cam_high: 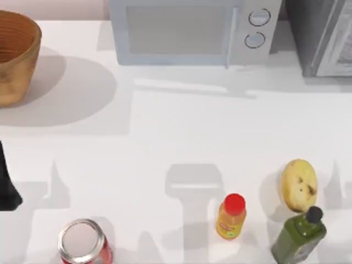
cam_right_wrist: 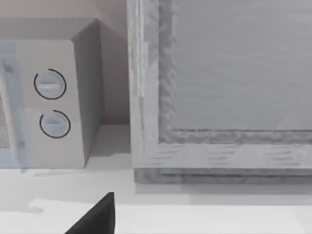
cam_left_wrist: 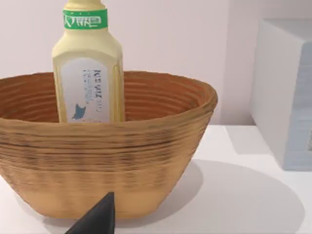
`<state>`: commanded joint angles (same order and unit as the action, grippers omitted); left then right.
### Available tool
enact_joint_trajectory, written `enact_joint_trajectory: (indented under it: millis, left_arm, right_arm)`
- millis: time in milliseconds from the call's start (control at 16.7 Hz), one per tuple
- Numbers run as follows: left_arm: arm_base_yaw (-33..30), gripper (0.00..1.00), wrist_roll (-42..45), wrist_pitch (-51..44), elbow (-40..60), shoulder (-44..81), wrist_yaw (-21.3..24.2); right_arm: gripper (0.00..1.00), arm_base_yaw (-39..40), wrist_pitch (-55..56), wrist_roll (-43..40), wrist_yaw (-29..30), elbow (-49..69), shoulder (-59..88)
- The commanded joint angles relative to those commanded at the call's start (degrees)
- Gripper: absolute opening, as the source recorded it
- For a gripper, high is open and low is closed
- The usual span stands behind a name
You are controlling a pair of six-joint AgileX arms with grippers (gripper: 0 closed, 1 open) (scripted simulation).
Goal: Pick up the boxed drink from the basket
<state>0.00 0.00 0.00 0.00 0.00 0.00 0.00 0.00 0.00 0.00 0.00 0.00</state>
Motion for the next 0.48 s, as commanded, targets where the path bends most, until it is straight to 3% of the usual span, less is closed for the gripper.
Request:
enact_joint_trajectory:
  millis: [240,480]
  left_arm:
    - [0.37,1.0,-0.14,0.81,0.33,1.73,0.3]
    - [2.33,1.0,-0.3,6.6,3.52,11.6,2.0]
  right_arm:
    - [1.0,0.0,0.0,0.0,0.0,0.0,0.0]
    - [1.0,0.0,0.0,0.0,0.0,0.0,0.0]
